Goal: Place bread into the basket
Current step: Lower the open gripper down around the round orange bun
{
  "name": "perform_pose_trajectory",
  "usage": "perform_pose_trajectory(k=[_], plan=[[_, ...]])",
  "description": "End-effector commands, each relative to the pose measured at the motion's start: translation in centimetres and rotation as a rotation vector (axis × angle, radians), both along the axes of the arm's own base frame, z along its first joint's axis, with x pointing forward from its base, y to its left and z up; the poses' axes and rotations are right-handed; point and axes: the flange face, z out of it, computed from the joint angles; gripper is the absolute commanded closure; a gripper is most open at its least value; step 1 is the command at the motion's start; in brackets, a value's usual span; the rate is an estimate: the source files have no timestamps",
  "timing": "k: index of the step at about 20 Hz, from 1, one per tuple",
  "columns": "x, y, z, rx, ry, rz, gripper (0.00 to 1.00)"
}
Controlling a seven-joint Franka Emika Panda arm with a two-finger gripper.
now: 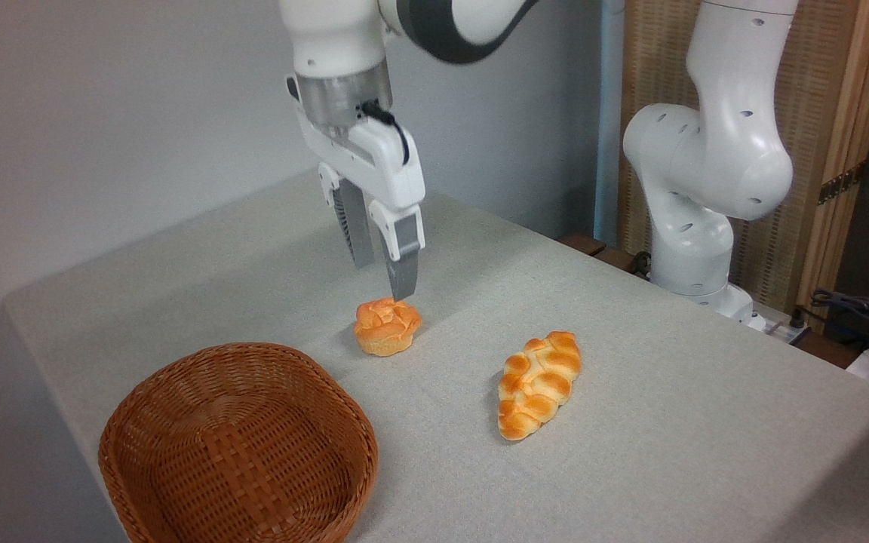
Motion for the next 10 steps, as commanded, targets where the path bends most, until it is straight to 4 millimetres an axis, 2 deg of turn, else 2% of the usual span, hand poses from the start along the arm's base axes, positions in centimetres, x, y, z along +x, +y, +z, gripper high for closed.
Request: perform_pose_trajectory(k=[1, 3, 5, 10], plan=[[-0.8, -0.8, -2.5, -0.019, -0.025, -0.037, 0.0], [-1.4, -1.7, -4.3, -0.011, -0.021, -0.066, 0.0], [-1.7, -2.1, -5.3, -0.008, -0.02, -0.076, 0.0], [-1.7, -2.3, -6.4, -0.009, -0.014, -0.076, 0.0]])
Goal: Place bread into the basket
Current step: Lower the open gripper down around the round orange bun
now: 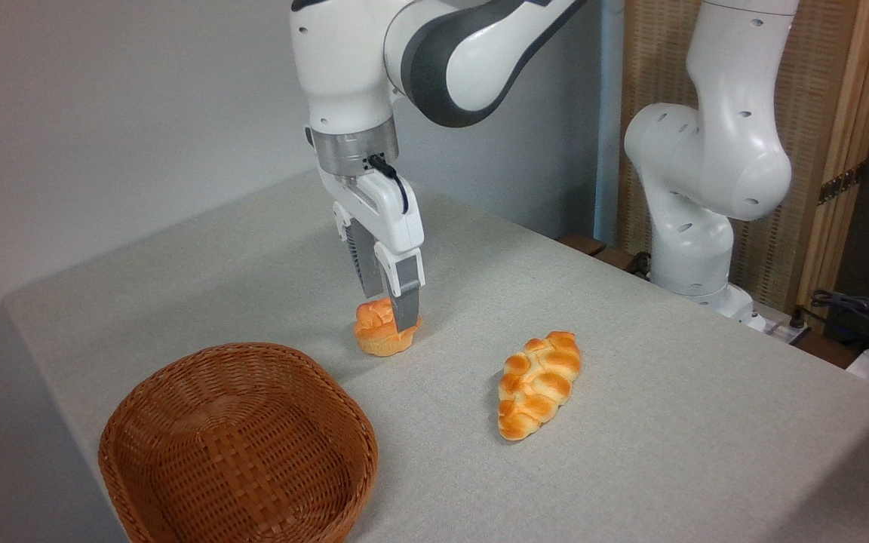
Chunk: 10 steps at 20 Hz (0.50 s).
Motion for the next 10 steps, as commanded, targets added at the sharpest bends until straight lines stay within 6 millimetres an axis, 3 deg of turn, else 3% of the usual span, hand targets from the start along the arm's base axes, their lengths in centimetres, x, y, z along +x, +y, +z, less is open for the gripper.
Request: perform_pose_trajectory(k=[1, 10], plan=[[-0.15, 0.1, -0.28, -0.021, -0.009, -0.017, 0.0], [-0.06, -0.24, -0.55, -0.069, 0.004, 0.01, 0.0]])
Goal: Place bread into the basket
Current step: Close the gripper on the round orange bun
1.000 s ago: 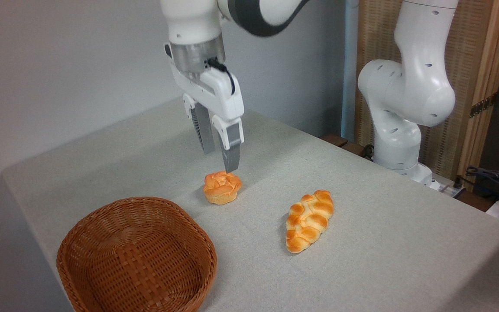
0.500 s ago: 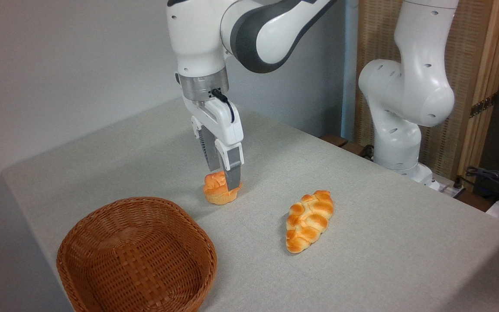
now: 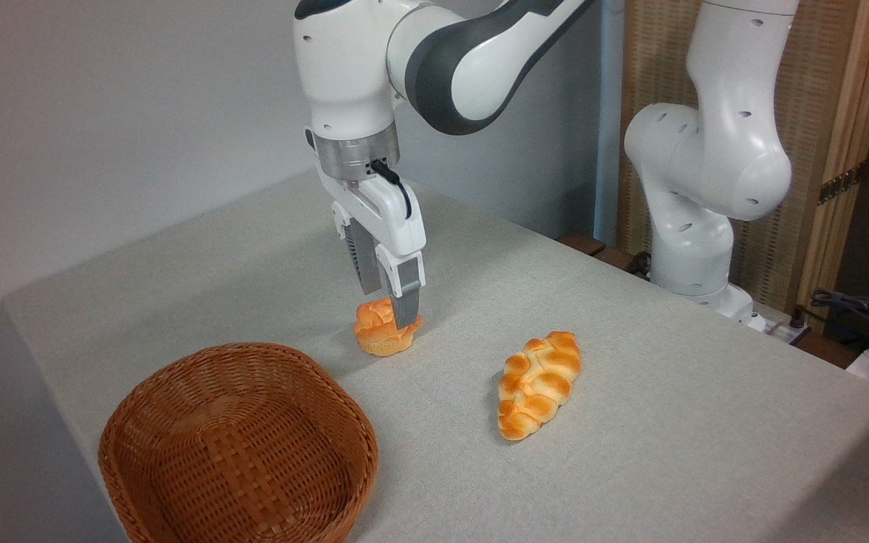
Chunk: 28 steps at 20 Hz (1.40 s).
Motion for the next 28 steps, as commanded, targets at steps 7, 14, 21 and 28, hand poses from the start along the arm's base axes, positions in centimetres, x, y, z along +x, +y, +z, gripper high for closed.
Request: perform_pose_trajectory(k=[7, 14, 21, 28], plan=[[0.2, -1.0, -1.9, -0.022, -0.015, -0.035, 0.0], [0.1, -1.4, -3.0, -0.02, -0.013, -0.054, 0.37], [0.0, -1.4, -3.0, -0.02, -0.013, -0.069, 0.72], [-0.1, -1.3, -3.2, -0.019, -0.007, -0.069, 0.79]])
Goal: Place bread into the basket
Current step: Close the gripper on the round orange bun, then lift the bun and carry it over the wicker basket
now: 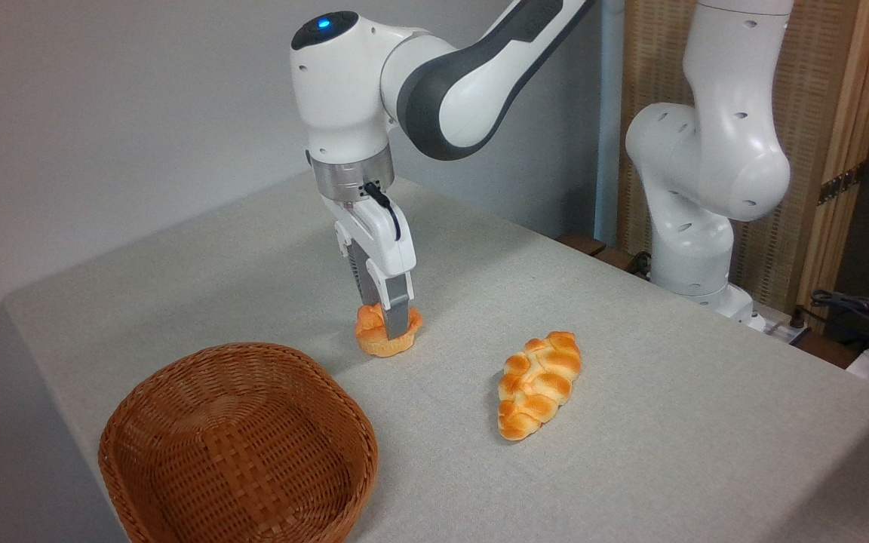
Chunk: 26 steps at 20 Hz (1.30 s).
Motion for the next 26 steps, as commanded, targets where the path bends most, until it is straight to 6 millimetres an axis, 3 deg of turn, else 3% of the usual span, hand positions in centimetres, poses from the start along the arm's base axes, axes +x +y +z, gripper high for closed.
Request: perform_pose_trajectory(k=[1, 9, 15, 19, 22, 26], plan=[[-0.4, 0.1, -0.4, -0.021, -0.007, -0.017, 0.79], [-0.4, 0.1, -0.3, -0.022, -0.002, -0.016, 0.82], [-0.2, 0.1, 1.1, -0.016, -0.012, -0.019, 0.81], [0.2, 0.1, 4.7, 0.002, 0.079, -0.038, 0.8], [1.8, 0.6, 8.0, -0.009, 0.066, -0.022, 0.8], [7.7, 3.3, 13.3, -0.047, -0.062, 0.031, 0.75]])
